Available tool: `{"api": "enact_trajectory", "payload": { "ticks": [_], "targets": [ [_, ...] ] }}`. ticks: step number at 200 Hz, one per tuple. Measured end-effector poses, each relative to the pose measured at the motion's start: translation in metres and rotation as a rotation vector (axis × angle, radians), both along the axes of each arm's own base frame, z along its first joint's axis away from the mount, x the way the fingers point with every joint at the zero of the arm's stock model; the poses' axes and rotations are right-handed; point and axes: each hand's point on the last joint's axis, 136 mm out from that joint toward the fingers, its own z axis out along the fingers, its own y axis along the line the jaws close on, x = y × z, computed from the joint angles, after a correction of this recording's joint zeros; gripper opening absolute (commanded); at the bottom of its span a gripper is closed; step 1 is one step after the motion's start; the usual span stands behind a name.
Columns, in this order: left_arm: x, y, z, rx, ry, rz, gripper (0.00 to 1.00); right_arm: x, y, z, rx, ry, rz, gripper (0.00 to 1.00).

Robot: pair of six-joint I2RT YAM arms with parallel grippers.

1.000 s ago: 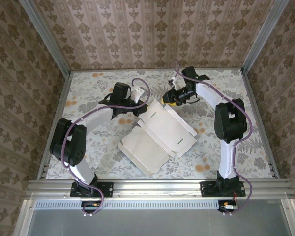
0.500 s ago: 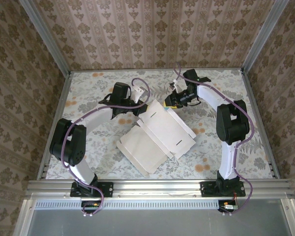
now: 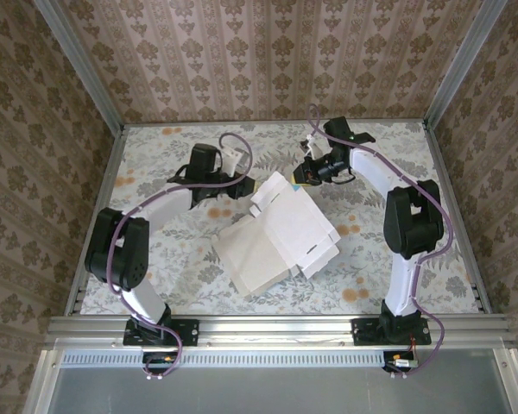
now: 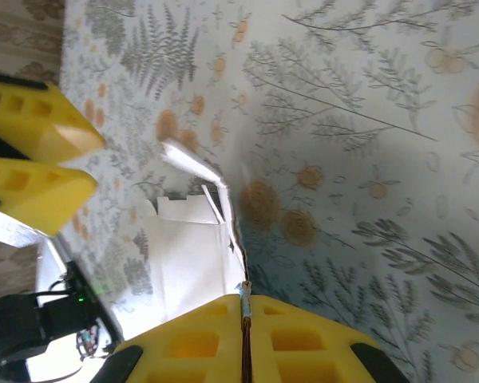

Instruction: Fold the paper box

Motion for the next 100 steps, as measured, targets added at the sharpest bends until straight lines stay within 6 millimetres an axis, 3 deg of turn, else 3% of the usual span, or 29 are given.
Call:
{"api": "enact_trajectory", "payload": {
  "ticks": [24,58,80,100],
  "targets": [
    [-0.006,0.021,-0.004,-0.019,0.058,0.071,0.4,-0.001,-0.006,-0.001,-0.083,-0.026,-0.015,0.1],
    [-0.027,0.012,0.005,-0.083,0.071,0.012,0.44,-0.01,-0.001,-0.001,-0.214,-0.089,0.013,0.09],
    [-0.035,0.004,-0.009,-0.097,0.107,-0.03,0.45,-0.016,0.006,-0.003,-0.283,-0.127,0.049,0.09],
    [-0.034,-0.001,-0.034,-0.095,0.161,-0.049,0.48,-0.021,0.012,-0.005,-0.321,-0.144,0.078,0.09]
  ]
}}
